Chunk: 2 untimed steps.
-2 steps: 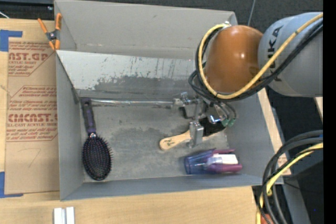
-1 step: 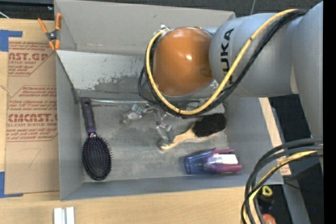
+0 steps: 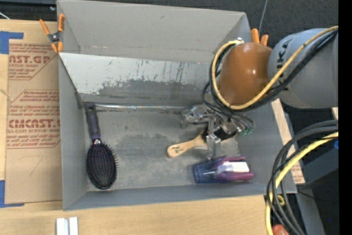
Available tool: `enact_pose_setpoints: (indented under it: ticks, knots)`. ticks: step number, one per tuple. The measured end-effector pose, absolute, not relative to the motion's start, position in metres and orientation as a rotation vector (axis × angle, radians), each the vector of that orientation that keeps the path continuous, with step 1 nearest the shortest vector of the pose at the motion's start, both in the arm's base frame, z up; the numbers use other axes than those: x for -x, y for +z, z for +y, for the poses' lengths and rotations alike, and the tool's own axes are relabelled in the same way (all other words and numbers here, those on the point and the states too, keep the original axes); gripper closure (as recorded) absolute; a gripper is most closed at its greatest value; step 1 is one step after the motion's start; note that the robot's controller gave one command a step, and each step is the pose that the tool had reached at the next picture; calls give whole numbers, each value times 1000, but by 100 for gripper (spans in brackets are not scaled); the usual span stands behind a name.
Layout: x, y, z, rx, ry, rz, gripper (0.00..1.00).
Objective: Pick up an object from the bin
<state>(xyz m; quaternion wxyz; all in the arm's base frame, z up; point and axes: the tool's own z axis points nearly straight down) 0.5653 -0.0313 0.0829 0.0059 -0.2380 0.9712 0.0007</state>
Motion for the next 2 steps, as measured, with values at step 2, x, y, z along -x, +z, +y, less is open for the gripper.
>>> enact_pose_setpoints:
  ticks: [2]
  knots:
    - [-543, 70, 6, 1894, 11, 2505, 100]
